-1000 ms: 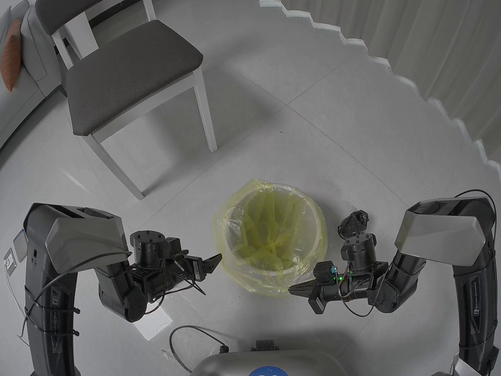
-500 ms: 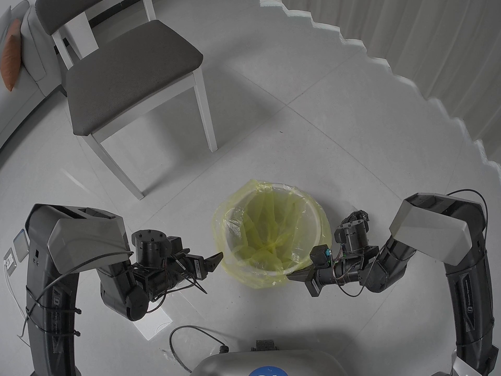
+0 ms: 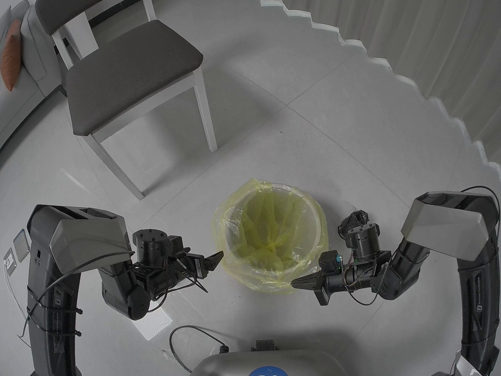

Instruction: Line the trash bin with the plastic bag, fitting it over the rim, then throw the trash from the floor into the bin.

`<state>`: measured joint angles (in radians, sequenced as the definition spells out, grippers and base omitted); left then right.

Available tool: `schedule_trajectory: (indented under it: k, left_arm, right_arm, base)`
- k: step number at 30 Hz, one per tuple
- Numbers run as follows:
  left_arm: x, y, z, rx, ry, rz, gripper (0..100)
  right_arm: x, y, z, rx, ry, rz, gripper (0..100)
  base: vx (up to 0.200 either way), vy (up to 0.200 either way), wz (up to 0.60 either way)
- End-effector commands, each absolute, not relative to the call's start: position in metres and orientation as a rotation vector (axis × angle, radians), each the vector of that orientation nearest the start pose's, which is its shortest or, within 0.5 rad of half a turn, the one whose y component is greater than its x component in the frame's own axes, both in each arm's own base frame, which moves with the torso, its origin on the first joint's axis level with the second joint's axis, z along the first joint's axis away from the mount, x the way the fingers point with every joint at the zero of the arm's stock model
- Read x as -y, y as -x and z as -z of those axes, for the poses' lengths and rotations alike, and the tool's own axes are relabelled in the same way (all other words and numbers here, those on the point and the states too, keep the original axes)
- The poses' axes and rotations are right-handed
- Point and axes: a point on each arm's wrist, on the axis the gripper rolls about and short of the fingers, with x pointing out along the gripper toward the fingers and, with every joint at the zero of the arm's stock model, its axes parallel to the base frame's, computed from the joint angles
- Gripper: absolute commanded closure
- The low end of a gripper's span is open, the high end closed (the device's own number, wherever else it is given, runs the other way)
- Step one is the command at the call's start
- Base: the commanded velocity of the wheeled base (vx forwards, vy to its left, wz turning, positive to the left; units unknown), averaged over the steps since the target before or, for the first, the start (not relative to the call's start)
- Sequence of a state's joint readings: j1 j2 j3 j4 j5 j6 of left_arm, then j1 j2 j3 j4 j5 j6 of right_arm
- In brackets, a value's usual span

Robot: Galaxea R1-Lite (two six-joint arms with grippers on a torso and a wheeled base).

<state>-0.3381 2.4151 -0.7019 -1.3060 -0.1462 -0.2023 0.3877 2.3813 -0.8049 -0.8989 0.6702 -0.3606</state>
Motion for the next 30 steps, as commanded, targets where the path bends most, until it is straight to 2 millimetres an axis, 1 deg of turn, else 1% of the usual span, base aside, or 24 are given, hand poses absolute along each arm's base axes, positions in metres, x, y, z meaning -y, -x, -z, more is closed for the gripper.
schedule_trajectory:
  k: [1,3,6,9,11,14,15,16,17,18,22,25,27,30]
  left_arm:
    - [0.125,-0.346,0.024,-0.452,0.157,0.432,0]
    - [0.125,-0.346,0.024,-0.452,0.157,0.432,0]
    - [0.124,-0.346,0.023,-0.447,0.157,0.431,0]
    - [0.124,-0.346,0.025,-0.442,0.158,0.432,0]
    - [0.125,-0.345,0.030,-0.449,0.157,0.436,0]
    - [0.125,-0.345,0.030,-0.443,0.158,0.436,0]
    - [0.126,-0.345,0.030,-0.440,0.158,0.438,0]
    - [0.125,-0.346,0.030,-0.438,0.158,0.437,0]
    - [0.126,-0.346,0.029,-0.435,0.158,0.439,0]
    - [0.126,-0.346,0.029,-0.435,0.158,0.439,0]
    - [0.130,-0.349,0.029,-0.430,0.157,0.449,0]
    - [0.132,-0.350,0.029,-0.428,0.157,0.452,0]
    - [0.131,-0.351,0.028,-0.424,0.158,0.451,0]
    - [0.130,-0.351,0.028,-0.426,0.158,0.449,0]
  right_arm:
    - [-0.142,-0.311,-0.022,-0.408,0.223,-1.132,100]
    - [-0.135,-0.307,-0.029,-0.399,0.222,-1.118,100]
    - [-0.131,-0.301,-0.037,-0.388,0.221,-1.112,100]
    - [-0.131,-0.299,-0.037,-0.399,0.215,-1.111,100]
    - [-0.132,-0.300,-0.033,-0.411,0.211,-1.116,100]
    - [-0.137,-0.303,-0.021,-0.436,0.208,-1.125,100]
    - [-0.139,-0.306,-0.015,-0.449,0.207,-1.129,100]
    - [-0.139,-0.307,-0.014,-0.453,0.205,-1.128,100]
    - [-0.142,-0.312,-0.003,-0.473,0.203,-1.131,100]
    - [-0.143,-0.314,0.002,-0.480,0.202,-1.133,100]
    - [-0.153,-0.334,0.032,-0.517,0.191,-1.136,100]
    - [-0.158,-0.347,0.049,-0.563,0.152,-1.127,100]
    - [-0.161,-0.354,0.055,-0.591,0.129,-1.118,100]
    - [-0.162,-0.362,0.056,-0.644,0.113,-1.112,100]
  base:
    - [0.000,0.000,0.00]
    - [0.000,0.000,0.00]
    - [0.000,0.000,0.00]
    - [0.000,0.000,0.00]
    - [0.000,0.000,0.00]
    - [0.000,0.000,0.00]
    - [0.000,0.000,0.00]
    - [0.000,0.000,0.00]
    - [0.000,0.000,0.00]
    - [0.000,0.000,0.00]
    - [0.000,0.000,0.00]
    - [0.000,0.000,0.00]
    - [0.000,0.000,0.00]
    - [0.000,0.000,0.00]
